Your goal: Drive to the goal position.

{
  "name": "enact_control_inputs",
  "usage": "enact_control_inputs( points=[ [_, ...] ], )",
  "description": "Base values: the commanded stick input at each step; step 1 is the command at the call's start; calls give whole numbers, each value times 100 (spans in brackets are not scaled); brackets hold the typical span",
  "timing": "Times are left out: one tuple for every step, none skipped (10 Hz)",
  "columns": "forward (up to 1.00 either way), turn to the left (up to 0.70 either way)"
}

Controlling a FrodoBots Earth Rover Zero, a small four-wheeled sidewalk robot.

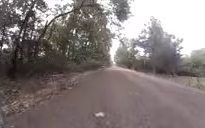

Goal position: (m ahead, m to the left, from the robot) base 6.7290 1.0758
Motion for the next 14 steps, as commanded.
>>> enact_control_inputs(
  points=[
    [70,0],
    [70,0],
    [70,0],
    [70,0],
    [70,0],
    [70,-2],
    [70,-5],
    [70,-12],
    [70,-19],
    [70,-16],
    [70,0],
    [70,0],
    [70,0],
    [70,0]
  ],
)
